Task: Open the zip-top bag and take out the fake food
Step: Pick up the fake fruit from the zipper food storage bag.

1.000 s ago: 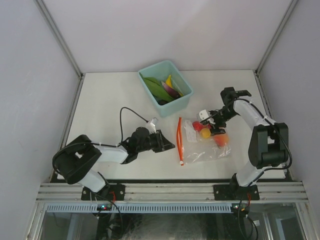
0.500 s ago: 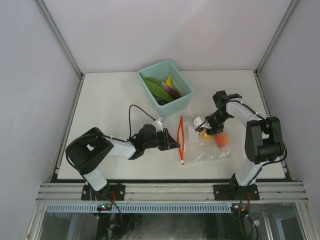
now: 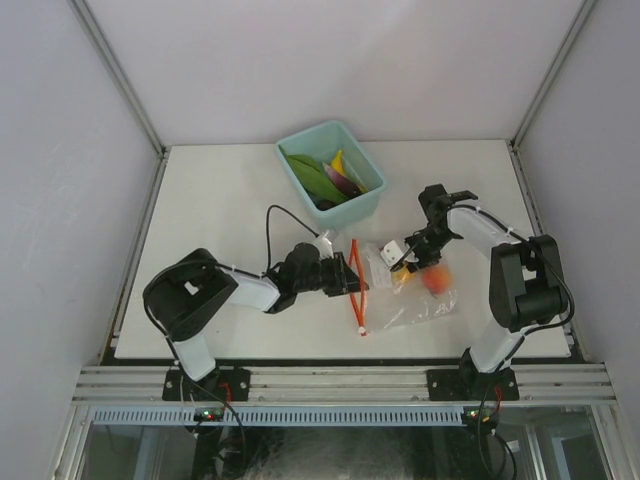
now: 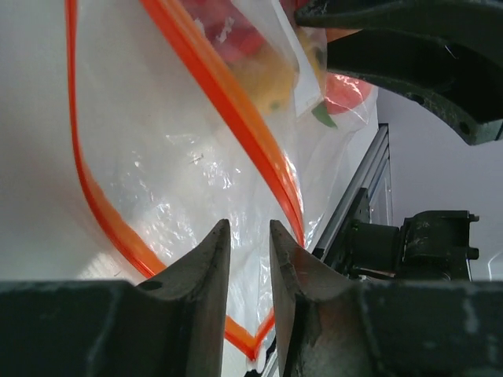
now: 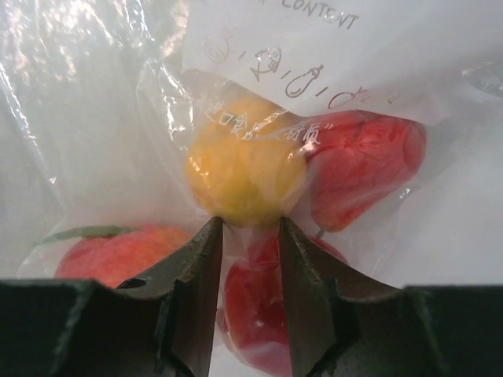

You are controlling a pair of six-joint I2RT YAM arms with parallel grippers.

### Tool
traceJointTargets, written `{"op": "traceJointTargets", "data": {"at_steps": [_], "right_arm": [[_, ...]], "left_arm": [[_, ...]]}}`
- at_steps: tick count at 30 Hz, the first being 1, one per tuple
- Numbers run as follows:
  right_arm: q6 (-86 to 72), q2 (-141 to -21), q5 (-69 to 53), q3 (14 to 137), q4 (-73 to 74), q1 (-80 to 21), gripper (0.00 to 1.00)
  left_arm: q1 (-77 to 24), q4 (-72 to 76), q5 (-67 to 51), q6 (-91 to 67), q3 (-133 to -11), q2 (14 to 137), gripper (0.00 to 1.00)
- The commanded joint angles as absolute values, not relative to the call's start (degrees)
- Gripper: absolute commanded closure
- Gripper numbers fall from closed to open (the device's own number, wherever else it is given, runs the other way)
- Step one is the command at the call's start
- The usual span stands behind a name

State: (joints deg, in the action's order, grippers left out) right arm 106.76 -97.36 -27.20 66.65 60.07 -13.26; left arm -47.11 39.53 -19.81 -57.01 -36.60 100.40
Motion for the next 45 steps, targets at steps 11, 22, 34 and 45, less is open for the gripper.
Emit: {"op": "traceJointTargets", "data": {"at_steps": [11, 22, 34, 45], "right_arm": [[108.2, -96.2, -36.1, 65.0, 64.7, -17.3, 0.62], [101.2, -94.3, -37.2, 59.4, 55.5, -20.4, 0.55], [96.0, -92.3, -42.2, 57.2, 50.5, -23.0, 0.76], [94.1, -90.4, -43.0, 55.7, 49.3, -24.7, 0.89]], "left_arm": [[-48.0, 45.9, -23.1, -59.6, -37.5, 104.0, 0.61], [-49.5, 47.2, -27.0, -60.0, -39.9, 107.9, 0.55], [-49.6, 47.1, -26.4, -59.0, -39.5, 107.3, 0.4], [-49.7, 42.9, -24.0, -57.6, -40.4, 106.6, 0.34]]}}
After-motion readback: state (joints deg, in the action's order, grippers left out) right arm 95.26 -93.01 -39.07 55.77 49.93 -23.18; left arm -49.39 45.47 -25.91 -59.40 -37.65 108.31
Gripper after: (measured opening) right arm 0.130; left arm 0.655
